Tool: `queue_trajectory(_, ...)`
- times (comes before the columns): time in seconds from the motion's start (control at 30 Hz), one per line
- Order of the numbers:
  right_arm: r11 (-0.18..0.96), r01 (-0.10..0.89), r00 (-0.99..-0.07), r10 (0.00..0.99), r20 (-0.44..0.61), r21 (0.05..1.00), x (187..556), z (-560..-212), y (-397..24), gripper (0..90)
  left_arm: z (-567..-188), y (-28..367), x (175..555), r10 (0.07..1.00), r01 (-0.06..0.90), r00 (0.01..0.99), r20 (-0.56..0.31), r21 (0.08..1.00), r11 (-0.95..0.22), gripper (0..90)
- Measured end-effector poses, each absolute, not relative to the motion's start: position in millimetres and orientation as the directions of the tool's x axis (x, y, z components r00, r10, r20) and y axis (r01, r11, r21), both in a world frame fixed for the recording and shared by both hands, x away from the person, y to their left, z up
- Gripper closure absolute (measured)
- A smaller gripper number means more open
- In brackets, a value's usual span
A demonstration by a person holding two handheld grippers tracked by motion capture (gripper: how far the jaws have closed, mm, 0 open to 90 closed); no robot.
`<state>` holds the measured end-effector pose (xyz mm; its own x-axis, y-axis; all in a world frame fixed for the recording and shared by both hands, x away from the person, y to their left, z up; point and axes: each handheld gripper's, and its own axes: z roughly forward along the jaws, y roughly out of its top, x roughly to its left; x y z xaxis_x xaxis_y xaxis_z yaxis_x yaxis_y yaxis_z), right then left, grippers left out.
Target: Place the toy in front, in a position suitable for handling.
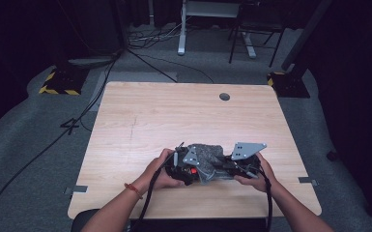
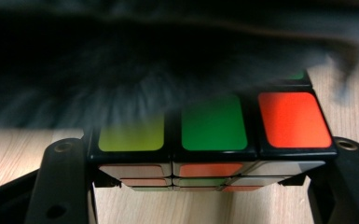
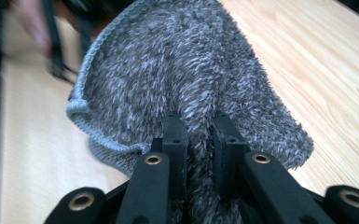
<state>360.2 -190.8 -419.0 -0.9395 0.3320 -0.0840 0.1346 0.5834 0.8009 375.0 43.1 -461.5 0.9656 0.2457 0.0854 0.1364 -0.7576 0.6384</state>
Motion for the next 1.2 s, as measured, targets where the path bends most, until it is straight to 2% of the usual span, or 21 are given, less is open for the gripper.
queue_trajectory(0.17,0.592,0.101,-0.948,0.301,-0.103,0.800,354,-416,-174,78.3,-462,32,371,0.231,0.122,0.968,0.094,0.629,-0.768,33.9)
queue_trajectory(0.33,0.627,0.086,-0.938,0.312,-0.149,0.774,356,-421,-162,78.1,-466,29,368,0.228,0.131,0.970,0.087,0.605,-0.786,33.9)
queue_trajectory(0.67,0.645,0.143,-0.902,0.397,-0.169,0.751,371,-431,-185,78.1,-460,35,368,0.224,0.128,0.972,0.078,0.620,-0.774,33.9)
queue_trajectory(0.8,0.638,0.096,-0.912,0.364,-0.189,0.764,360,-426,-183,78.2,-464,30,368,0.221,0.123,0.971,0.091,0.603,-0.788,33.9)
queue_trajectory(1.0,0.623,0.064,-0.948,0.281,-0.147,0.779,347,-420,-161,77.9,-465,26,367,0.209,0.117,0.974,0.084,0.607,-0.786,33.9)
queue_trajectory(1.2,0.635,0.077,-0.937,0.310,-0.162,0.769,355,-423,-161,77.9,-465,29,368,0.225,0.123,0.970,0.095,0.603,-0.788,33.9)
